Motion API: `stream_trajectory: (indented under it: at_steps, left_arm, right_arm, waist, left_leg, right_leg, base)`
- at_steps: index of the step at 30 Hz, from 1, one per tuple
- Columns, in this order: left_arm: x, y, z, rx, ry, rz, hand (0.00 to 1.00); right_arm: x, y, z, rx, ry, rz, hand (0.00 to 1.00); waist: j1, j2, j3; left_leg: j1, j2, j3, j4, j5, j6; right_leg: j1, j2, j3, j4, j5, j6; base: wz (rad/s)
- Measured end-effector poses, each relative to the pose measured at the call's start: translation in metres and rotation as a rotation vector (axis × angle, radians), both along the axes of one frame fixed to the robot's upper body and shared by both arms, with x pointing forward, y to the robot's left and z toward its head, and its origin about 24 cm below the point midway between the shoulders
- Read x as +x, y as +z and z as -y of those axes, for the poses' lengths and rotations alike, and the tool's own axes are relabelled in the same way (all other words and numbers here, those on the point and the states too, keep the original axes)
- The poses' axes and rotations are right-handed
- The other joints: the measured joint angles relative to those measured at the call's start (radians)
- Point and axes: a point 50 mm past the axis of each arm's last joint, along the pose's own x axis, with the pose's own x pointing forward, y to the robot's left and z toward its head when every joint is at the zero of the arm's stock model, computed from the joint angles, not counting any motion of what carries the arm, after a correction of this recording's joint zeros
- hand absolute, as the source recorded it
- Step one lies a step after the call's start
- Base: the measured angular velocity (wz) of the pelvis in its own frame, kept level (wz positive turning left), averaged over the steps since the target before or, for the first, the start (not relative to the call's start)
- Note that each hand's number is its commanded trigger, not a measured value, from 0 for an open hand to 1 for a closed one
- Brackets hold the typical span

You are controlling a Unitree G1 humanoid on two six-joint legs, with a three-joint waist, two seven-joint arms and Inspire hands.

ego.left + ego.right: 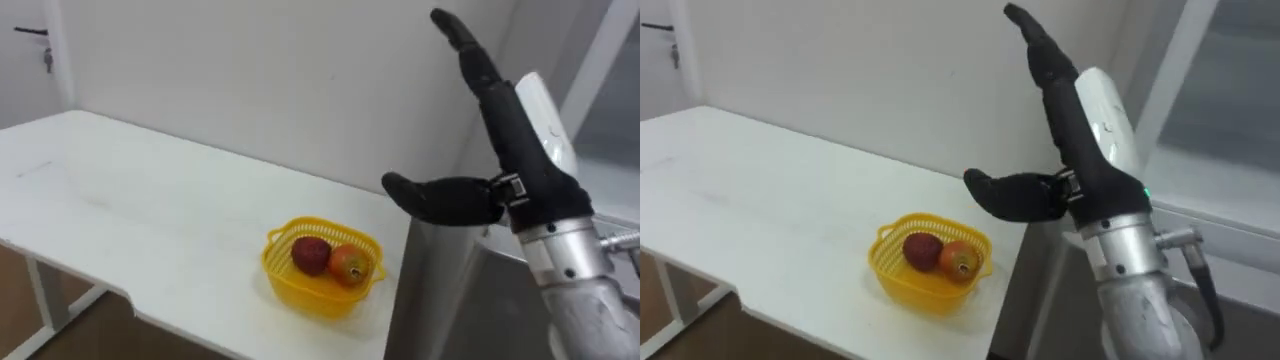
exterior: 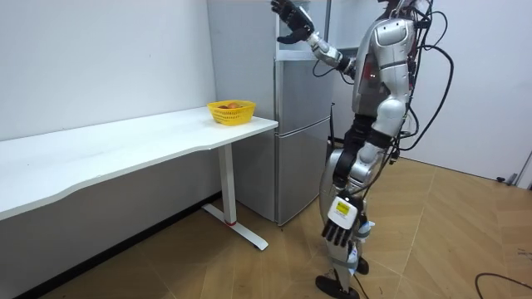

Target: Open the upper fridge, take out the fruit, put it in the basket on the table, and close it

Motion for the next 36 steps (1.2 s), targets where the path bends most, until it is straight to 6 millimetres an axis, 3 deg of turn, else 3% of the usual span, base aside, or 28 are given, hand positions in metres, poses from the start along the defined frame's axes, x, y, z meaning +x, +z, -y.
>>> stream_trajectory:
  at_steps: [2, 4, 7, 15, 19, 28, 36]
  left_arm:
    - [-0.002, -0.001, 0.003, -0.002, 0.005, 0.008, 0.0]
    - [-0.006, -0.002, 0.007, -0.011, 0.025, 0.008, 0.0]
    - [-0.012, -0.003, 0.008, -0.021, 0.064, 0.003, 0.0]
    - [-0.019, -0.003, 0.009, -0.017, 0.126, 0.009, 0.0]
    - [-0.021, -0.004, 0.014, -0.03, 0.13, 0.011, 0.0]
    - [-0.025, -0.006, 0.017, -0.044, 0.137, -0.01, 0.0]
    - [-0.026, -0.006, 0.017, -0.042, 0.137, -0.01, 0.0]
  right_arm:
    - [-0.006, -0.001, 0.003, 0.027, -0.002, 0.01, 0.0]
    - [-0.01, 0.002, 0.012, 0.081, -0.035, 0.05, 0.0]
    - [-0.017, -0.001, 0.031, 0.143, -0.116, 0.082, 0.0]
    - [-0.032, -0.038, 0.063, 0.281, -0.257, -0.04, 0.0]
    - [-0.042, -0.062, 0.077, 0.264, -0.341, -0.134, 0.0]
    - [-0.049, -0.07, 0.086, 0.284, -0.394, -0.159, 0.0]
    - [-0.055, -0.079, 0.088, 0.302, -0.411, -0.199, 0.0]
  waist:
    - [-0.026, 0.012, -0.0061]
    - [-0.042, 0.035, -0.0066]
    - [-0.069, 0.053, -0.009]
    - [-0.127, 0.058, -0.0082]
    - [-0.135, 0.062, -0.0067]
    - [-0.177, 0.087, -0.0096]
    - [-0.194, 0.094, -0.0122]
  left_leg:
    - [0.012, 0.001, 0.012, -0.004, -0.001, 0.001]
    - [0.045, 0.004, 0.034, -0.021, 0.0, 0.001]
    - [0.077, 0.004, 0.045, -0.04, 0.0, 0.001]
    - [0.084, 0.004, 0.054, -0.04, 0.0, 0.001]
    - [0.086, 0.005, 0.082, -0.039, 0.0, 0.001]
    - [0.089, 0.013, 0.149, -0.04, 0.0, 0.001]
    - [0.087, 0.015, 0.165, -0.04, 0.0, 0.001]
  right_leg:
    - [0.01, 0.002, 0.012, -0.009, 0.0, 0.001]
    - [0.022, 0.006, 0.036, -0.011, 0.0, 0.002]
    - [0.038, 0.009, 0.052, -0.022, -0.002, 0.005]
    - [0.044, 0.016, 0.074, -0.027, -0.002, 0.006]
    - [0.039, 0.015, 0.093, -0.026, -0.003, 0.006]
    - [0.018, 0.013, 0.111, -0.024, -0.004, 0.006]
    - [0.012, 0.015, 0.119, -0.022, -0.003, 0.006]
  base:
    - [-0.16]
    - [-0.3]
    - [-0.14]
    - [-0.09]
    - [-0.14]
    - [-0.06]
    - [-0.03]
